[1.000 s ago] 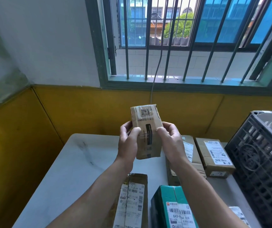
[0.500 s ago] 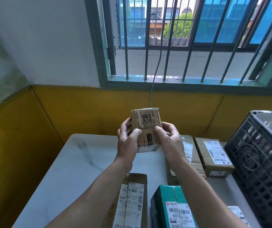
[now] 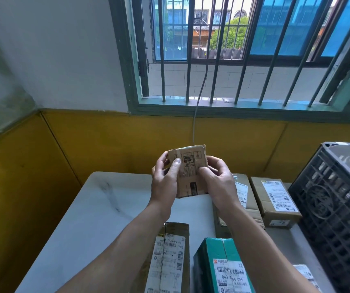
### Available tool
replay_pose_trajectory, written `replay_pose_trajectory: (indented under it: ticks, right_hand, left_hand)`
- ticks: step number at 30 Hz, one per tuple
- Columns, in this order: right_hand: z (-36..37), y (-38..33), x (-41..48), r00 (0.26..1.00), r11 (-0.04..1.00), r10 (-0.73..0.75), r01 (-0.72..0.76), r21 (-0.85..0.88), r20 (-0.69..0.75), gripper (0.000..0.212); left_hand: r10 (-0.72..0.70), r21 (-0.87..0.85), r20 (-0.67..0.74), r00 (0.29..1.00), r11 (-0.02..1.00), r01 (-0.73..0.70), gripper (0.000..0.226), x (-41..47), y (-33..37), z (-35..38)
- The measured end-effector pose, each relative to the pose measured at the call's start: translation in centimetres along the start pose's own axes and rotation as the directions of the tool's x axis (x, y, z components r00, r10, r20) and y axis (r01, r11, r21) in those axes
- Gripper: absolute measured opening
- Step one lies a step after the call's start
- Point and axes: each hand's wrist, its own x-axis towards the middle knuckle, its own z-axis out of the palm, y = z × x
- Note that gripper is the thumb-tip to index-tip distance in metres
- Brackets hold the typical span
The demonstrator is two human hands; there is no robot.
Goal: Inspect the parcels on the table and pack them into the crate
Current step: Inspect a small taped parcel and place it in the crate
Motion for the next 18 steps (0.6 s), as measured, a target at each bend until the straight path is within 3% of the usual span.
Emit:
replay_pose_trajectory:
  ticks: [7, 14, 18]
  right_hand:
    - [0.12, -0.05, 0.07, 1.0, 1.0, -0.016, 0.016, 0.024, 0.012, 0.041]
    - [0.22, 0.32, 0.06, 0.998, 0.998, -0.057, 0.057, -0.012, 0.032, 0.028]
    - [0.37, 0.41, 0.19, 0.999, 0.998, -0.048, 0.048, -0.037, -0.003, 0.032]
  left_hand:
    - [0.017, -0.066, -0.004, 1.0, 0.998, -0.018, 0.006, 0.19, 0.07, 0.01]
    - [-0.015, -0.037, 0.004, 1.0, 0.999, 0.015, 0.016, 0.13, -0.18, -0.17]
    - [-0.022, -0.037, 0.019, 1.0, 0.999, 0.022, 0.027, 0.0, -0.26, -0.04]
